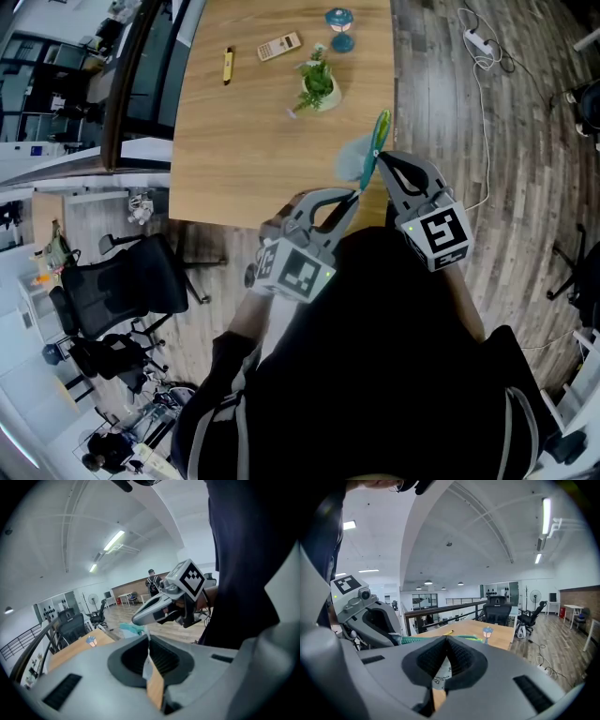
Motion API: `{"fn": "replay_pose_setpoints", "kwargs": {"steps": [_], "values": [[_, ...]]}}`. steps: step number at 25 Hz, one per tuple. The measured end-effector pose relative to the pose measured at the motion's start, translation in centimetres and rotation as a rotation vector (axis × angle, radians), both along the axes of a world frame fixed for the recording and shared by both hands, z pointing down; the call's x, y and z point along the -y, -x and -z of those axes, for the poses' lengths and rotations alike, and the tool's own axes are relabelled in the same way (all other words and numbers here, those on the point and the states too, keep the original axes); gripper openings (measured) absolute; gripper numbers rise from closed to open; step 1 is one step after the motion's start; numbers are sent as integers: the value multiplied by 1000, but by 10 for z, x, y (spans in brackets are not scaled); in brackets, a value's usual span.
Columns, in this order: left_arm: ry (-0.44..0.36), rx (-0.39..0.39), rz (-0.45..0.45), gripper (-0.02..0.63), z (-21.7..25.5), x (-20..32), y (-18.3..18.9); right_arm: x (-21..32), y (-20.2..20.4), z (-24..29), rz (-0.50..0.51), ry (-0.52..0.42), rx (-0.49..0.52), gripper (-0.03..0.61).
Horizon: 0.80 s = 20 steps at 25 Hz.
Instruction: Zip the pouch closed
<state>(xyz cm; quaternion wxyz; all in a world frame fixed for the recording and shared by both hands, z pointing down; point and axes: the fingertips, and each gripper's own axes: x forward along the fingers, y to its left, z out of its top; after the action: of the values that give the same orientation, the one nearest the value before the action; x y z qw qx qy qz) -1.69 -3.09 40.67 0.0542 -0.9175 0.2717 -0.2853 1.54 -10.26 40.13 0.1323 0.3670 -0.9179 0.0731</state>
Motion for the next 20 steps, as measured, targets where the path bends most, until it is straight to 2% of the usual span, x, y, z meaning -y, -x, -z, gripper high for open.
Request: {"fn": "replay_pose_setpoints", "kwargs": {"steps": [6,14,20], "values": [[-17,1,-9,9,8,-1,-3,5,-7,2,-56,-16,-39,15],[-20,-22,-8,9,16,-8,-5,11,-23,3,-131,-25,-46,15],[-42,-11,-12,9,21,-13,-4,15,-30,1,-164,-27,-55,15]]}}
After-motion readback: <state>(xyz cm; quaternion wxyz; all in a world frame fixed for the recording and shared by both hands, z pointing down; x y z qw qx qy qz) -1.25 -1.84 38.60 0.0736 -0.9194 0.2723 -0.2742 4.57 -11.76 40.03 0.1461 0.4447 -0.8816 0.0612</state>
